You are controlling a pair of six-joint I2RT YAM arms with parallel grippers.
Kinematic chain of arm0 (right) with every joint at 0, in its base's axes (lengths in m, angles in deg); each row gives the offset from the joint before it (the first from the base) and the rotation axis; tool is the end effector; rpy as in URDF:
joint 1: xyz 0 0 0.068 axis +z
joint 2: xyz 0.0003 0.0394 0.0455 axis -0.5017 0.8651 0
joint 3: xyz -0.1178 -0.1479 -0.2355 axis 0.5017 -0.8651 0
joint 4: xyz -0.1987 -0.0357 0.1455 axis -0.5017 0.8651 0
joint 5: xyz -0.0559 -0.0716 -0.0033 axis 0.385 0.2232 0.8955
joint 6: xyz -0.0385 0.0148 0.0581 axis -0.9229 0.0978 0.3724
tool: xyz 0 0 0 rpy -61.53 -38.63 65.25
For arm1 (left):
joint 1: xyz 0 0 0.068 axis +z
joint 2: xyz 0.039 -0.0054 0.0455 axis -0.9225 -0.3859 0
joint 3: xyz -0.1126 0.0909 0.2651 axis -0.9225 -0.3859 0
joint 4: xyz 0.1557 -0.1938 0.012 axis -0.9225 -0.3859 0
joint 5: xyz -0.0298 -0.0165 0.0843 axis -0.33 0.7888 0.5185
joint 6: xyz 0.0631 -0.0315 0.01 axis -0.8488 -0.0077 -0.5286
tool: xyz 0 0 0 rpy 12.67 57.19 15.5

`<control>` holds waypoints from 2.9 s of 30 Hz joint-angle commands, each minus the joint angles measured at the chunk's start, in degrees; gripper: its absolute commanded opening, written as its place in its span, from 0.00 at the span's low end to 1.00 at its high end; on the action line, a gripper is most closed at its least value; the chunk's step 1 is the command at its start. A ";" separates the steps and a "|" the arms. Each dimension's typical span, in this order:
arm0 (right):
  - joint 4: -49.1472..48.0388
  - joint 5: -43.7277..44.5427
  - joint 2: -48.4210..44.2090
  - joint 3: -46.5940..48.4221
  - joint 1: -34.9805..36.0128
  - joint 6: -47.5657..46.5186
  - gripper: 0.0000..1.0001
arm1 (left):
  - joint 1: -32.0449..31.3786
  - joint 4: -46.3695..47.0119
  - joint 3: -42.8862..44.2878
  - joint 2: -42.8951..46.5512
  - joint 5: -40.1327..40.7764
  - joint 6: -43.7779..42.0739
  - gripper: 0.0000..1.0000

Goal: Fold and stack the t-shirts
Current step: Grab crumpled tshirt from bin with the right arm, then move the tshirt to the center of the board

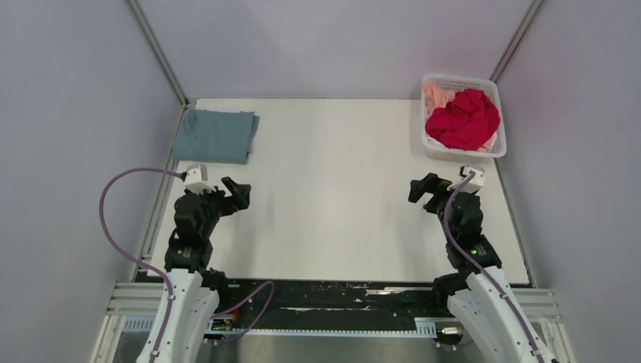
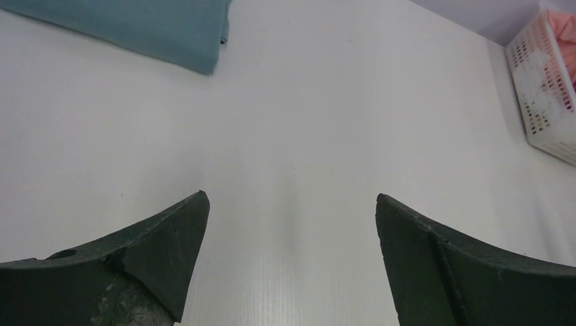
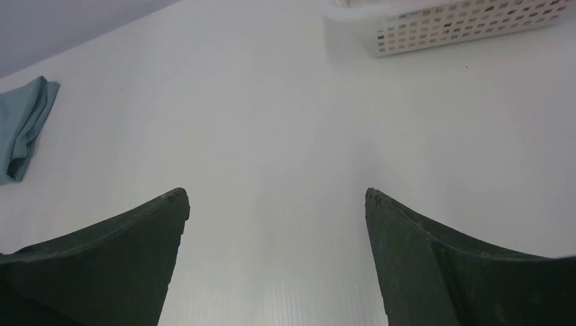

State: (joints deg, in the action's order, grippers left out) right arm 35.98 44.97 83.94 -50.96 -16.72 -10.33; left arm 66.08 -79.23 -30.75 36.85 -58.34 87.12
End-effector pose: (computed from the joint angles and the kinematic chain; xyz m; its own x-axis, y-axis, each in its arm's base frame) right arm 0.1290 0.0184 0.2564 -0.2820 0.3127 -0.9070 0.0747 0.9497 0.3041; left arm 0.1234 -0.0092 0.2538 -0.2804 -0.4408 -0.8527 0.0056 0.8876 -0.4607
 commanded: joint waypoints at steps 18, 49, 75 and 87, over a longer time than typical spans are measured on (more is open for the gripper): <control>5.16 -9.31 61.67 56.40 -19.64 -3.23 1.00 | -0.02 3.03 8.65 -10.68 -5.77 4.79 1.00; 13.79 -1.84 104.90 101.34 -25.25 -4.93 0.93 | -0.02 1.77 7.68 -14.69 -0.23 2.24 1.00; 2.28 -5.09 76.10 106.98 -26.11 -10.64 0.00 | -0.02 0.73 7.83 -12.75 -0.35 2.85 1.00; -3.19 -35.90 60.03 98.69 -22.09 1.75 0.00 | -0.02 0.19 8.52 -11.86 -2.81 4.99 1.00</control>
State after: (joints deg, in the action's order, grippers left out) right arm 35.96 25.30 147.78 51.75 -41.62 -15.27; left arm 66.08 -79.27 -23.80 23.93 -59.89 91.01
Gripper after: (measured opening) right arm 0.059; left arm 1.000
